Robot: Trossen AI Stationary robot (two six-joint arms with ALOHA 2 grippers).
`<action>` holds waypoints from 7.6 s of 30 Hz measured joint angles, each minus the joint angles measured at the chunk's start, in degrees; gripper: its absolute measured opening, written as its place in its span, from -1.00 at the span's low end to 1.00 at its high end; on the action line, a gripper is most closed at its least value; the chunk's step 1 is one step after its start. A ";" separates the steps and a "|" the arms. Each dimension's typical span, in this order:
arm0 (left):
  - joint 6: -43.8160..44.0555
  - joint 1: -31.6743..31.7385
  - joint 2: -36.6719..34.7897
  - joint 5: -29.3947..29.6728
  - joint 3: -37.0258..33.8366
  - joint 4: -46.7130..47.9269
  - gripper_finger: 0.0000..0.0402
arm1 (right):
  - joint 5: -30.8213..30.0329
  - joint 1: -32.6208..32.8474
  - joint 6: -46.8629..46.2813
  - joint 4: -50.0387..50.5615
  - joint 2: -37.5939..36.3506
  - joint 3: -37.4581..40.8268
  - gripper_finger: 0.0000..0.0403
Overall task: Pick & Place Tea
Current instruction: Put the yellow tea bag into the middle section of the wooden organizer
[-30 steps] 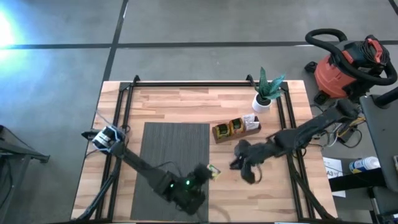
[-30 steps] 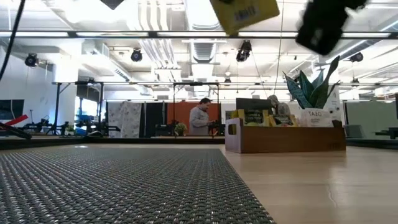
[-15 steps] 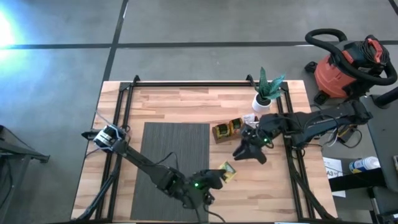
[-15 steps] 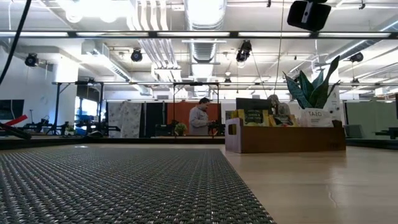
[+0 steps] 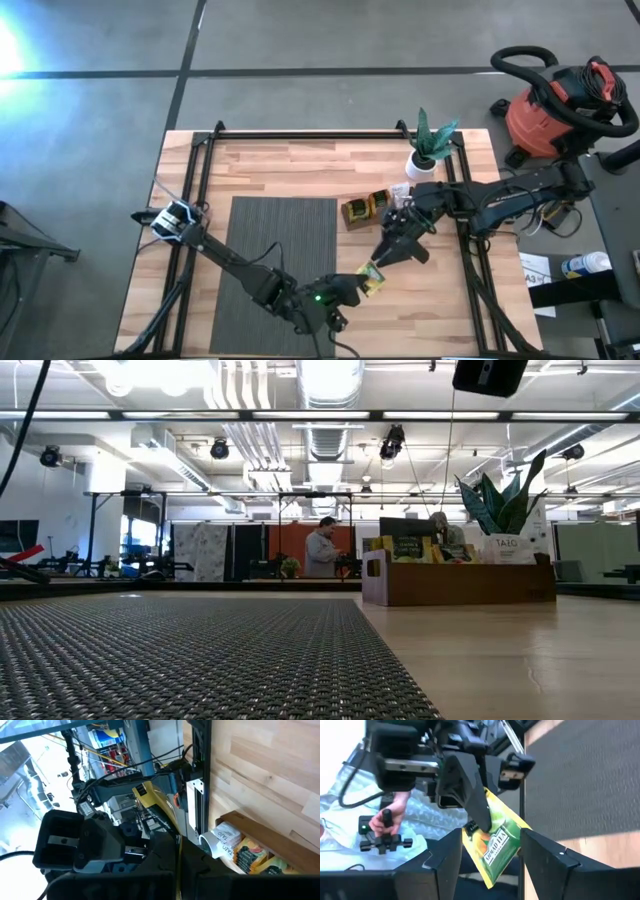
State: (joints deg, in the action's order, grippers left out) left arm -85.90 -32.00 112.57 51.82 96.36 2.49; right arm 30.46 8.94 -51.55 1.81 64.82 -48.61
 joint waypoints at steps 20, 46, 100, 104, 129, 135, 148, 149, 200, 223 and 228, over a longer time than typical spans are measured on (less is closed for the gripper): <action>-1.04 0.78 0.01 0.30 -0.02 -1.43 -1.00 | 6.10 -2.22 0.59 3.51 3.82 0.03 -0.01; -0.97 2.65 0.00 -1.65 -0.02 -1.92 -1.00 | 11.60 -2.44 0.96 -1.03 4.05 0.09 -0.46; 111.83 7.51 -6.39 20.85 -0.07 -3.47 -0.63 | -81.45 13.71 2.09 -2.96 -10.41 4.88 -0.93; 118.07 12.43 -7.59 2.37 -0.07 -3.05 -0.63 | -88.96 19.60 2.88 -17.29 -9.80 9.79 -0.94; 126.49 24.05 -7.61 -22.36 -0.15 -3.20 -0.64 | -107.67 27.42 7.80 -40.31 -4.07 17.10 -0.92; 126.11 23.99 -7.65 -19.49 -1.03 -2.44 -0.64 | -111.07 27.42 8.24 -40.31 -4.44 17.08 -0.92; 128.18 25.55 -7.68 -23.06 -1.03 -2.86 -0.64 | -108.89 26.50 8.37 -40.27 -4.55 17.08 -0.92; 128.24 25.77 -7.65 -24.14 -1.03 -3.20 -0.64 | -107.46 25.91 8.18 -40.29 -4.55 17.06 -0.92; 105.91 24.08 -7.52 -32.24 -10.89 7.93 -1.00 | -55.33 10.90 19.09 37.06 -11.30 -2.23 -0.17; 97.95 25.77 -7.61 -31.43 -16.00 3.48 -1.00 | -39.10 -5.06 53.77 46.33 13.95 -22.03 -0.19; 97.72 26.51 -7.61 -29.55 -16.98 3.48 -1.00 | -37.46 -5.30 53.43 46.27 14.37 -22.12 -0.19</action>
State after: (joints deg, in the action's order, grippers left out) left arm 11.82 -5.49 104.97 22.27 79.37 5.98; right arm -7.00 3.64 1.88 48.07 79.18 -70.72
